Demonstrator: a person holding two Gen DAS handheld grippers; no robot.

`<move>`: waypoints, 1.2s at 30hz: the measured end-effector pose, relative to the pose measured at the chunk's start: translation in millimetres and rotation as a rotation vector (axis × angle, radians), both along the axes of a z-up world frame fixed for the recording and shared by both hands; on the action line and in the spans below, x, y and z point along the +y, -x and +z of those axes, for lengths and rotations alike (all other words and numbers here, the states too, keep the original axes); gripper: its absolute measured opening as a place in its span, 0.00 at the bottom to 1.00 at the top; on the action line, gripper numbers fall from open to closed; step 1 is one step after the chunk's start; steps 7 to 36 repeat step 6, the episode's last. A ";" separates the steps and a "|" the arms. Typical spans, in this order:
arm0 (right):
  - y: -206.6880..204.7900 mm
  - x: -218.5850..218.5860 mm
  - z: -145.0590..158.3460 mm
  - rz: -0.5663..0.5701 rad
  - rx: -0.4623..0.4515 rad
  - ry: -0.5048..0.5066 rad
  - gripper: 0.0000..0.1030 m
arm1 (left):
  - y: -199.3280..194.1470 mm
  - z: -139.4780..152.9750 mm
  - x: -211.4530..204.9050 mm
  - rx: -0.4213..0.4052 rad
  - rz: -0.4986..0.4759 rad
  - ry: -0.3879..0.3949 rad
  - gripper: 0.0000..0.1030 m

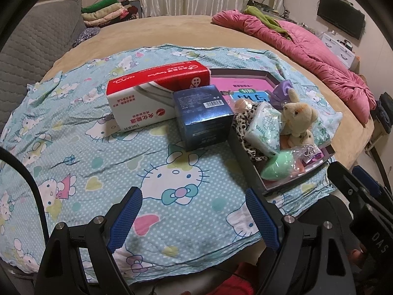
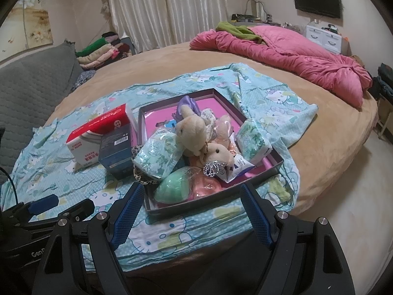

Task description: Organize soft objects

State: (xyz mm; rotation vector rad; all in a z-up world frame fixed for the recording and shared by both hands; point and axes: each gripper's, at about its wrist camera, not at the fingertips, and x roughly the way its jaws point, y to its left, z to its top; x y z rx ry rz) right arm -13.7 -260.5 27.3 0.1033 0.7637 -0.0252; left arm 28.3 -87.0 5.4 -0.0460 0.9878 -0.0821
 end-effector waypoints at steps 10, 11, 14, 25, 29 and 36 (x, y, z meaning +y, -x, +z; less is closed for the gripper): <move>-2.7 -7.0 10.4 -0.009 -0.010 -0.003 0.79 | -7.0 -5.5 17.4 0.018 0.031 0.040 0.83; -2.7 -7.0 10.4 -0.009 -0.010 -0.003 0.79 | -7.0 -5.5 17.4 0.018 0.031 0.040 0.83; -2.7 -7.0 10.4 -0.009 -0.010 -0.003 0.79 | -7.0 -5.5 17.4 0.018 0.031 0.040 0.83; -2.7 -7.0 10.4 -0.009 -0.010 -0.003 0.79 | -7.0 -5.5 17.4 0.018 0.031 0.040 0.83; -2.7 -7.0 10.4 -0.009 -0.010 -0.003 0.79 | -7.0 -5.5 17.4 0.018 0.031 0.040 0.83; -2.7 -7.0 10.4 -0.009 -0.010 -0.003 0.79 | -7.0 -5.5 17.4 0.018 0.031 0.040 0.83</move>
